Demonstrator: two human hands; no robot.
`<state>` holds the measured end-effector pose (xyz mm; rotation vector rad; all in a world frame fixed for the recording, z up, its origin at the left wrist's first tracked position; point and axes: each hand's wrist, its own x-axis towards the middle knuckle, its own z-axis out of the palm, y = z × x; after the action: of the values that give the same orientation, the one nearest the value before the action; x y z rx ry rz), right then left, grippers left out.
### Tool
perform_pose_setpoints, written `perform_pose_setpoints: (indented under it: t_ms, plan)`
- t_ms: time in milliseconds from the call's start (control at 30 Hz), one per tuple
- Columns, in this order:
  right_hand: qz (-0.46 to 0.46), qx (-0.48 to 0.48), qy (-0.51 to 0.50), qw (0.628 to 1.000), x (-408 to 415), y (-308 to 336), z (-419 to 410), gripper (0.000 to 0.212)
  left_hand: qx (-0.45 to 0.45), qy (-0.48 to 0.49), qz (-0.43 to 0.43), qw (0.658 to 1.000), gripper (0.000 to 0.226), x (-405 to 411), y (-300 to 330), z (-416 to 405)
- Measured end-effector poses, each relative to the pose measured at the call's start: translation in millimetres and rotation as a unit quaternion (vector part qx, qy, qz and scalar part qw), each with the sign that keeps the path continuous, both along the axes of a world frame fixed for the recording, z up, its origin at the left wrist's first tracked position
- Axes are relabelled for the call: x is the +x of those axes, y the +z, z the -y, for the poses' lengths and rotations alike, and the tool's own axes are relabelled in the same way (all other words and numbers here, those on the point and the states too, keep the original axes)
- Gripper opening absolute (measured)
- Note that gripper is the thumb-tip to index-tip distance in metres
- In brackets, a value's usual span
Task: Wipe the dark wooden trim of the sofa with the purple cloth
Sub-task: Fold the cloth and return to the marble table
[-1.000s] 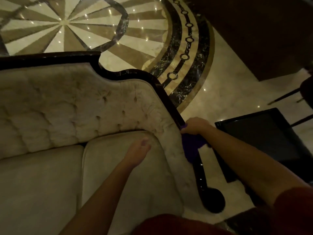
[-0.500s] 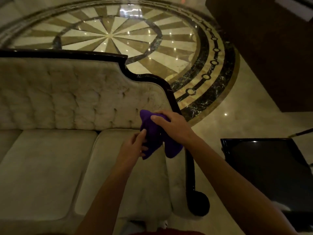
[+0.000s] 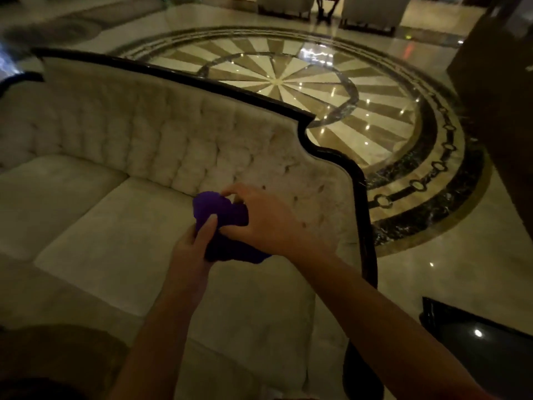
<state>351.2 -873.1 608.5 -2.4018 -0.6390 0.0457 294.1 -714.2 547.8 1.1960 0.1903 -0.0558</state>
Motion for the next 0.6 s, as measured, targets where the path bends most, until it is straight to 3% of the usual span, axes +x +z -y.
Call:
perform_pose_setpoints:
  t_ms: [100, 233, 367, 433, 500, 600]
  plan:
    - [0.008, -0.043, 0.050, 0.998, -6, 1, -56, 0.061, 0.031, 0.056, -0.015, 0.998, 0.046, -23, -7, -54]
    - [-0.023, -0.004, 0.089, 0.996, -23, -10, -136, 0.064, 0.013, 0.133, -0.032, 0.991, 0.028, -58, -10, -129]
    - [-0.057, 0.049, 0.054, 0.996, -44, -35, -209, 0.071, 0.040, 0.193, -0.046, 0.979, 0.021, -89, -4, -198]
    - [-0.078, 0.074, 0.008, 0.994, -54, -52, -237, 0.060, 0.056, 0.233, -0.054, 0.969, 0.019, -105, -4, -230]
    - [-0.153, 0.117, -0.036, 0.981, -62, -72, -261, 0.040, 0.063, 0.271, -0.054, 0.959, 0.018, -124, -4, -260]
    - [-0.377, 0.157, -0.043, 0.912, -78, -98, -300, 0.041, 0.025, 0.319, -0.052, 0.946, 0.035, -150, -3, -300]
